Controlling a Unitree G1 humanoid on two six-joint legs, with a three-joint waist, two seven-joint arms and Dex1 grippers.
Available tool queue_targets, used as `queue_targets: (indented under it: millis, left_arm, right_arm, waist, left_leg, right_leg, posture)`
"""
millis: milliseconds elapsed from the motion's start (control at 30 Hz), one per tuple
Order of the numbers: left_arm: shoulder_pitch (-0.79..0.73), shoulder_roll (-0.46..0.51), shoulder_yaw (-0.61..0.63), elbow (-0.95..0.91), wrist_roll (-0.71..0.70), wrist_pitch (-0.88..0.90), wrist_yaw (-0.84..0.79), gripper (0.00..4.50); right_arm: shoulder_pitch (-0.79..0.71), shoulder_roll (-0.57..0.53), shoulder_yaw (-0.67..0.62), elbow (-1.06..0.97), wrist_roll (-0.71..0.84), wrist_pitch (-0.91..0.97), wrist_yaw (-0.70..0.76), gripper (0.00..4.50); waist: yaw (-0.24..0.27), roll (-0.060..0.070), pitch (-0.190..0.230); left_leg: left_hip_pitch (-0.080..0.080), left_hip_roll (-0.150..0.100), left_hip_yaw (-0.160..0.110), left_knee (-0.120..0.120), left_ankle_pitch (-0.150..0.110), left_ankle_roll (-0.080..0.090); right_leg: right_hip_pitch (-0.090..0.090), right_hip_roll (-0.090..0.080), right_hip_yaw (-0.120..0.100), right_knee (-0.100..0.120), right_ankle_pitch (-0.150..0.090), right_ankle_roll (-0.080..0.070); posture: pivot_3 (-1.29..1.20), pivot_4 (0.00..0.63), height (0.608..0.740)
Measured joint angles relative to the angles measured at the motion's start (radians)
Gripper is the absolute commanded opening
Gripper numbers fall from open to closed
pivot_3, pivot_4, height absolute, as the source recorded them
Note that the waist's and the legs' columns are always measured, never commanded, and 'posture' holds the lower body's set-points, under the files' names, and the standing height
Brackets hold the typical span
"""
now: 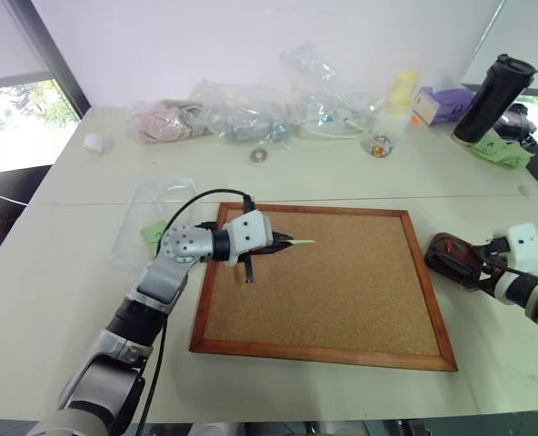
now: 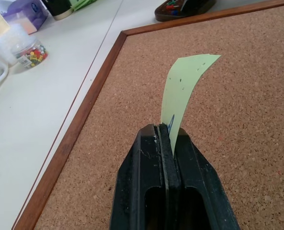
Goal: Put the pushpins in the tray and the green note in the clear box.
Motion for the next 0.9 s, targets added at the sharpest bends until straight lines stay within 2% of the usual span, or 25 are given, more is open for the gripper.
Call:
queue_targets:
  millis: [267,400,500,633,733,900]
  left_arm:
    - [-0.001,0.000,0.001,-0.001,-0.002,0.010,-0.001,0.00]
    - [-0.002,0.004,0.004,-0.024,-0.015,0.046,0.001,0.00]
    - [-0.003,0.012,0.025,-0.065,-0.021,0.076,0.017,0.00]
    - [-0.003,0.020,0.079,-0.149,-0.034,0.160,0.083,0.00]
    - [-0.002,0.020,0.139,-0.242,-0.081,0.262,0.140,0.00]
    - [-0.001,0.072,0.378,-0.425,-0.227,0.528,0.278,0.00]
  right_arm:
    - [-0.027,-0.069,-0.063,-0.340,0.221,0.221,0.068,4.46]
    - [-0.118,-0.086,0.006,-0.513,0.381,0.338,0.104,4.46]
    - [-0.197,-0.076,0.095,-0.557,0.449,0.381,0.108,4.46]
    - [-0.295,-0.046,0.216,-0.541,0.447,0.376,0.124,4.46]
    - [-0.316,-0.022,0.289,-0.514,0.427,0.367,0.138,4.46]
    - [-0.342,0.004,0.366,-0.470,0.373,0.321,0.161,4.46]
  waist:
    - [-0.001,0.000,0.000]
    - [0.001,-0.001,0.000]
    - [0.003,-0.001,0.000]
    - [0.000,-0.001,0.001]
    - [0.001,-0.001,0.001]
    - [-0.005,-0.002,0.001]
  left_leg:
    - [0.000,0.000,0.000,0.000,0.000,0.000]
    - [0.000,0.000,0.000,0.000,0.000,0.000]
    - [0.000,0.000,0.000,0.000,0.000,0.000]
    - [0.000,0.000,-0.001,0.000,0.000,0.000]
    - [-0.001,0.000,-0.001,0.000,0.000,0.000]
    - [-0.001,0.001,-0.001,0.000,0.000,0.000]
  right_leg:
    - [0.000,0.000,0.000,0.000,0.000,0.000]
    - [0.000,0.000,0.000,0.000,0.000,0.000]
    - [0.001,0.000,0.000,-0.001,0.000,0.000]
    - [0.000,0.000,0.000,0.000,0.000,0.000]
    - [0.000,0.000,0.000,0.000,0.000,0.000]
    - [-0.002,0.000,0.000,0.001,0.000,0.000]
  posture:
    - [0.00,0.150,0.740]
    - [0.00,0.150,0.740]
    - [0.00,0.150,0.740]
    - [0.00,0.150,0.740]
    - [0.00,0.150,0.740]
    - [0.00,0.150,0.740]
